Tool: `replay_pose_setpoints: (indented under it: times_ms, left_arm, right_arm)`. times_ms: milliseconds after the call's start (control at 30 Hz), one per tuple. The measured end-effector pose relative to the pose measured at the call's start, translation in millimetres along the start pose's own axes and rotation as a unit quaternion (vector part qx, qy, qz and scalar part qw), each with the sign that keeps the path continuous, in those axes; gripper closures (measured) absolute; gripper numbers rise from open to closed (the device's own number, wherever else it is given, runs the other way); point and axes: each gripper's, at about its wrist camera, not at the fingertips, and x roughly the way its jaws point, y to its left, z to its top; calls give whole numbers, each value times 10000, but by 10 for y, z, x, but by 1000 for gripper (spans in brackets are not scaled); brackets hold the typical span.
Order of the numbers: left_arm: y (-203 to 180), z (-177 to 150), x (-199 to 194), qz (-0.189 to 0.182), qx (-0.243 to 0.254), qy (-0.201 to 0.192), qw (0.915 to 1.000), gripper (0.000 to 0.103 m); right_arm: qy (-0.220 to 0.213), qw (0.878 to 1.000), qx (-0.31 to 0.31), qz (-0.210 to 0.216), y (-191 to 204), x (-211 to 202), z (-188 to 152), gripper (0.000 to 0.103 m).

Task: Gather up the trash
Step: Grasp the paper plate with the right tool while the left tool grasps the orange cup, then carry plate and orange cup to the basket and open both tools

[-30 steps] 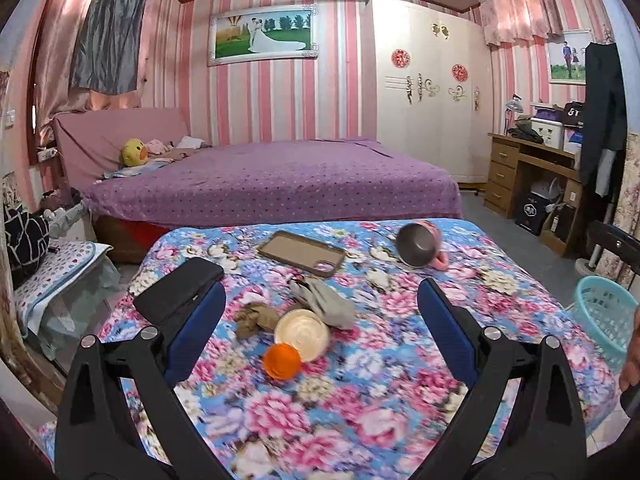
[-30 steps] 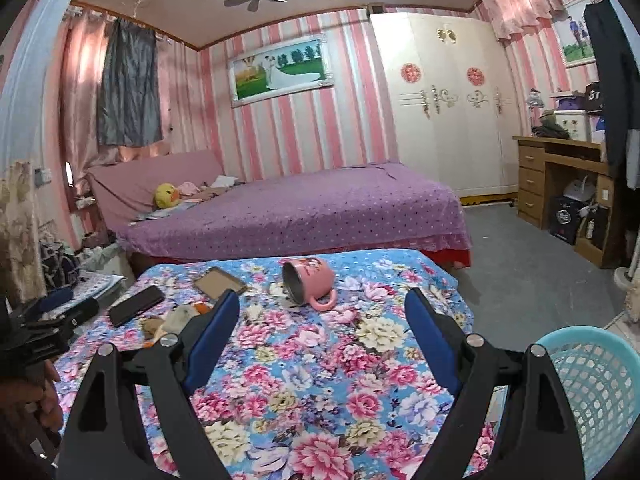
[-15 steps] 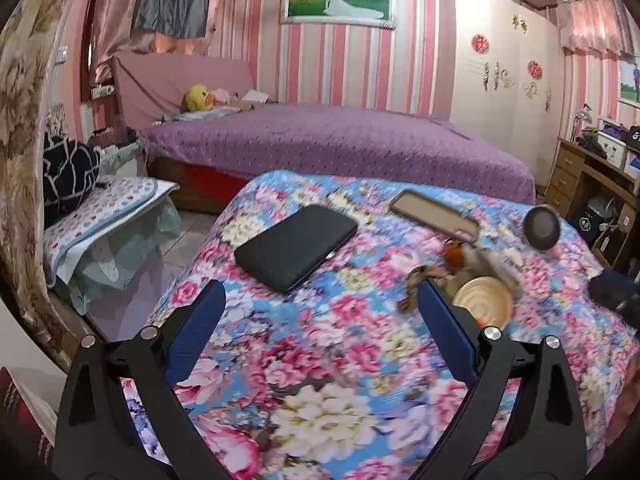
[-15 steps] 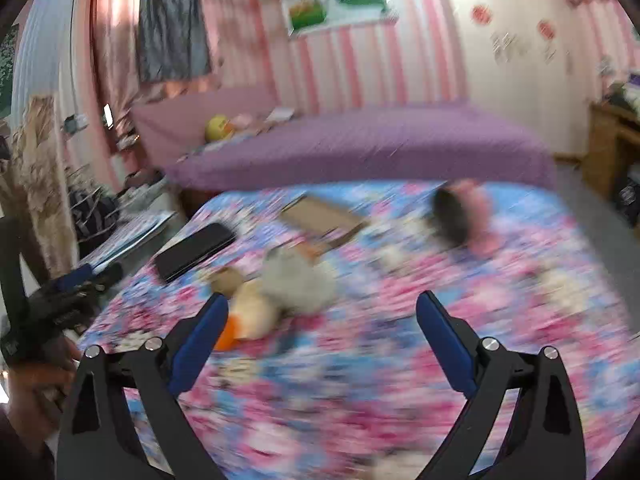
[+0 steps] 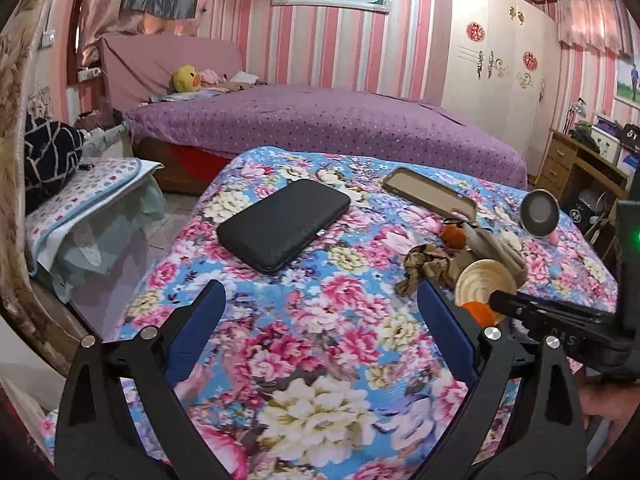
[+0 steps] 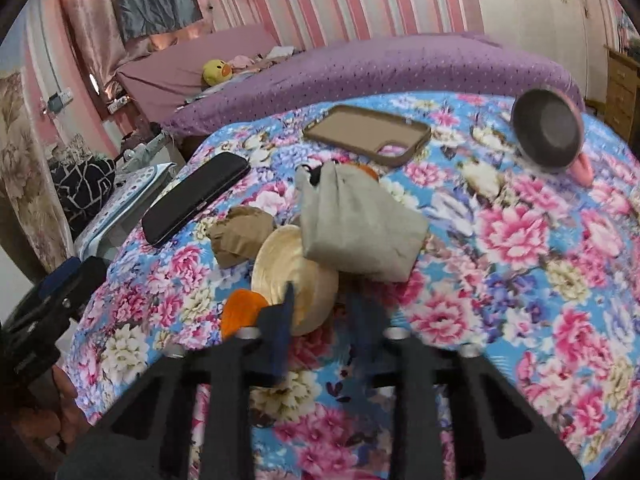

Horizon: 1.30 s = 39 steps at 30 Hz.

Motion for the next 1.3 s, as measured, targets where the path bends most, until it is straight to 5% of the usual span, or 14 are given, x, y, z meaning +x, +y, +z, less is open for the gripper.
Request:
replay_pose_setpoints:
  times_ms: [133, 400, 633, 733, 833, 1300]
  left_arm:
    - [-160, -23, 43, -124, 164, 91, 9997, 10]
    - [-642, -155, 181, -513, 598, 460, 9958, 10]
    - [-1151, -216, 400, -621, 1156, 800, 9881, 12]
    - [-1241, -237, 549, -515, 1219, 1128, 9848, 26]
    - [-1233, -275, 655, -429, 1176, 1400, 9822, 64]
    - [-1528, -198, -107, -808, 1065, 376, 9903, 64]
  right_arm:
    - [-217, 9996, -162, 31, 36, -234, -1, 90]
    - [-1317, 9892, -152, -625, -284, -1096, 23, 90]
    - [-1338, 9884, 88, -716, -684, -1310, 57, 90]
    - [-1337, 9885, 94, -699, -788, -1377, 58, 90]
    - [-1338, 9885, 99, -697, -880, -1454, 39, 90]
    - [-1865, 9721, 263, -1398, -1397, -2229, -83, 90]
